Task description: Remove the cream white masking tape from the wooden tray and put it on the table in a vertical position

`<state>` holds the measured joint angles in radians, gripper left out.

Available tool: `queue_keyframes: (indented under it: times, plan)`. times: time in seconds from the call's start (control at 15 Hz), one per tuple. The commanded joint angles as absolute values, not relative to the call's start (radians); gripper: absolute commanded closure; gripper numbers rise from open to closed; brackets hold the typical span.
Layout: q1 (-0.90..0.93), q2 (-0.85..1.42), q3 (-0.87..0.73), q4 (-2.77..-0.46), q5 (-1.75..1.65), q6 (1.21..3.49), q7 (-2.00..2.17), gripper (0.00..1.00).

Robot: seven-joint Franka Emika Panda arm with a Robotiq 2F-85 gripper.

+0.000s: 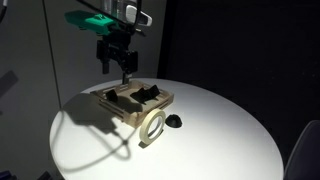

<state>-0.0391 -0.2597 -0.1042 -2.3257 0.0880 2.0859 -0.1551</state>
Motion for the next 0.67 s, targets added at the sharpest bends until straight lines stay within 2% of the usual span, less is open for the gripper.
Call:
queue_keyframes:
  times: [0.0,0.33,0.6]
  plan:
    - [-0.051,-0.303,-0.082,-2.287,0.046,1.948,-0.075,0.0]
    - [-0.05,-0.37,-0.068,-2.253,0.05,1.819,-0.019,0.0]
    - [-0.06,-0.411,-0.045,-2.264,0.0,1.847,0.051,0.0]
